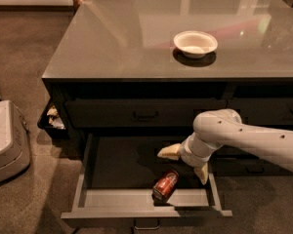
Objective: Pick coke can from middle drawer and place on counter
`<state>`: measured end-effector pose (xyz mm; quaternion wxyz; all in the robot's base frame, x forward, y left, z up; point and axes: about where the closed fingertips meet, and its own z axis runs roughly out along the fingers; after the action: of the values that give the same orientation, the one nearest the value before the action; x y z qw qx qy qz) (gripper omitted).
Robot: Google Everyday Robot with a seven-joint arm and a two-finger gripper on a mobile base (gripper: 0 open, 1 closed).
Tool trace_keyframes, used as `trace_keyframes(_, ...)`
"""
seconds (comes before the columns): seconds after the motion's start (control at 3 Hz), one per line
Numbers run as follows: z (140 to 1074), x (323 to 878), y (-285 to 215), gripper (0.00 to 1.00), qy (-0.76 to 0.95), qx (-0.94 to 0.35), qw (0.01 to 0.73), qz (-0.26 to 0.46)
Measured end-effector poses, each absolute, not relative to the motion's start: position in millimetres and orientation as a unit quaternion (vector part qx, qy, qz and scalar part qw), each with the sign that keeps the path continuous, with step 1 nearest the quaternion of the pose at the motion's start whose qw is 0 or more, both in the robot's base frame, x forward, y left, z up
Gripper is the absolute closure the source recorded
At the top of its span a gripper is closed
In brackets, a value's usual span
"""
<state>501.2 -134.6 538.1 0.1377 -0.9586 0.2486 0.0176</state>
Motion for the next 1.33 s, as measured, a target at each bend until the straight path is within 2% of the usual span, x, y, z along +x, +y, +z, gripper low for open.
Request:
trace_keyframes(0.67, 524.8, 501.6, -126.2, 0.00, 0.239, -0.961, 0.137, 0.025)
trace_keyframes(1.33, 445.7, 507.5, -87.0, 0.00, 0.225, -0.962, 0.144, 0.055)
